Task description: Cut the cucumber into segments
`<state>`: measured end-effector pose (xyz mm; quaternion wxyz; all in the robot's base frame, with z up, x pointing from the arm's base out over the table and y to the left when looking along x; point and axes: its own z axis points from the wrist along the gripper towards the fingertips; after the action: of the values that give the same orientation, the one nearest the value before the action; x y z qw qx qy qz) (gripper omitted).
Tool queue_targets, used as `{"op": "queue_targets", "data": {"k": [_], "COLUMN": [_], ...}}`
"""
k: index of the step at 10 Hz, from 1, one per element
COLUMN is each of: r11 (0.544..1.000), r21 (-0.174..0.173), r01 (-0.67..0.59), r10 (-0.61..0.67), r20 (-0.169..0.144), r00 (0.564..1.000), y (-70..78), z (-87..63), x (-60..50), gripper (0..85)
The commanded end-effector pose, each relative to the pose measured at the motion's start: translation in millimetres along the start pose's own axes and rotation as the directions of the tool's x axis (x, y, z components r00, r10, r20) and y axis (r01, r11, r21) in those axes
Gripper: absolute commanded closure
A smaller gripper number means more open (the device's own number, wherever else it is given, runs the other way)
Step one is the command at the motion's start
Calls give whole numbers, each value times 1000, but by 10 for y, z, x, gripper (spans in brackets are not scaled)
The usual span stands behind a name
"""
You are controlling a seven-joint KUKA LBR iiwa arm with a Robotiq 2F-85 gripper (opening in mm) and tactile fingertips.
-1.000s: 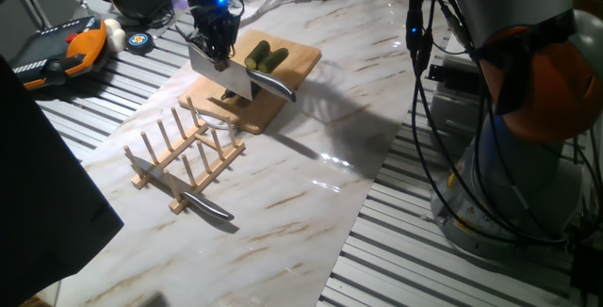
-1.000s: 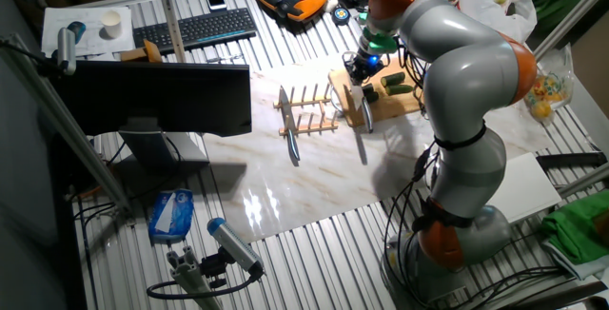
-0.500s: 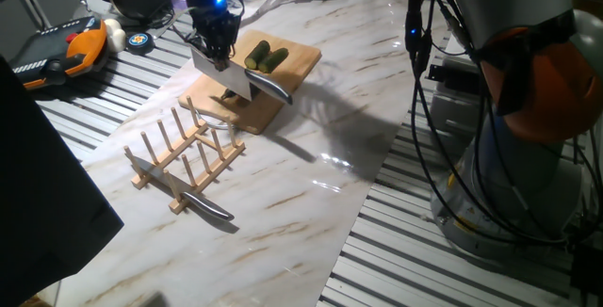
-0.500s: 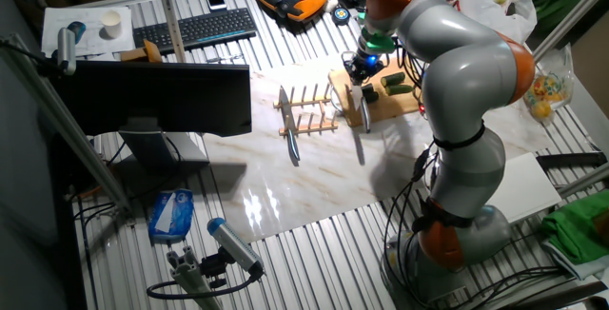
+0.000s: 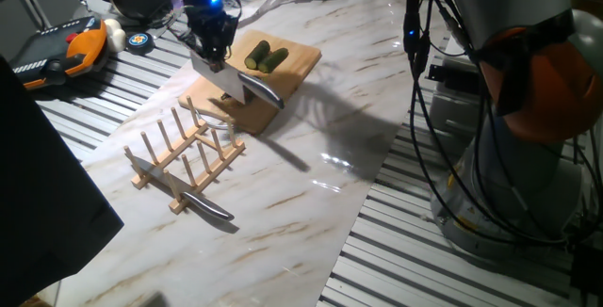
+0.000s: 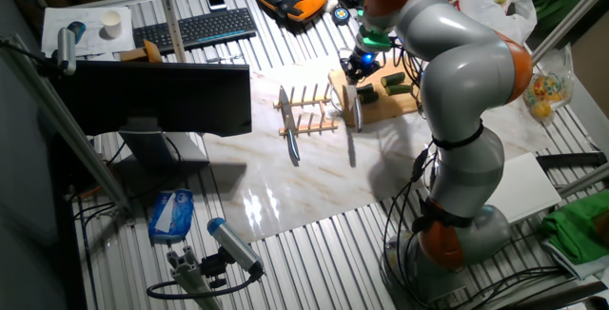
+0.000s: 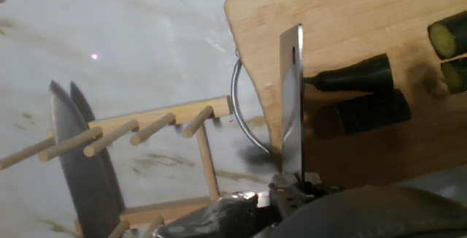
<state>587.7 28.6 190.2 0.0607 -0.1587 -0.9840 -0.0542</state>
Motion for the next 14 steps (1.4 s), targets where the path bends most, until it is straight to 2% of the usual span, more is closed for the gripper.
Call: {"op": "queue_targets", "data": {"k": [1, 4, 7, 10, 12, 14], "r11": [1000, 1000, 999, 999, 999, 1000], "r21": [0, -8, -8, -10, -14, -2], "r01": [-4, -27, -39, -44, -37, -23], "r10": [4, 27, 40, 44, 37, 23], "r20": [1, 12, 20, 22, 11, 1], "r00": [1000, 1000, 999, 999, 999, 1000], "y": [75, 294, 435, 581, 657, 695], "z": [-17, -15, -6, 137, 232, 279], "x": [35, 156, 256, 331, 375, 380], "gripper": [843, 843, 843, 843, 843, 843]}}
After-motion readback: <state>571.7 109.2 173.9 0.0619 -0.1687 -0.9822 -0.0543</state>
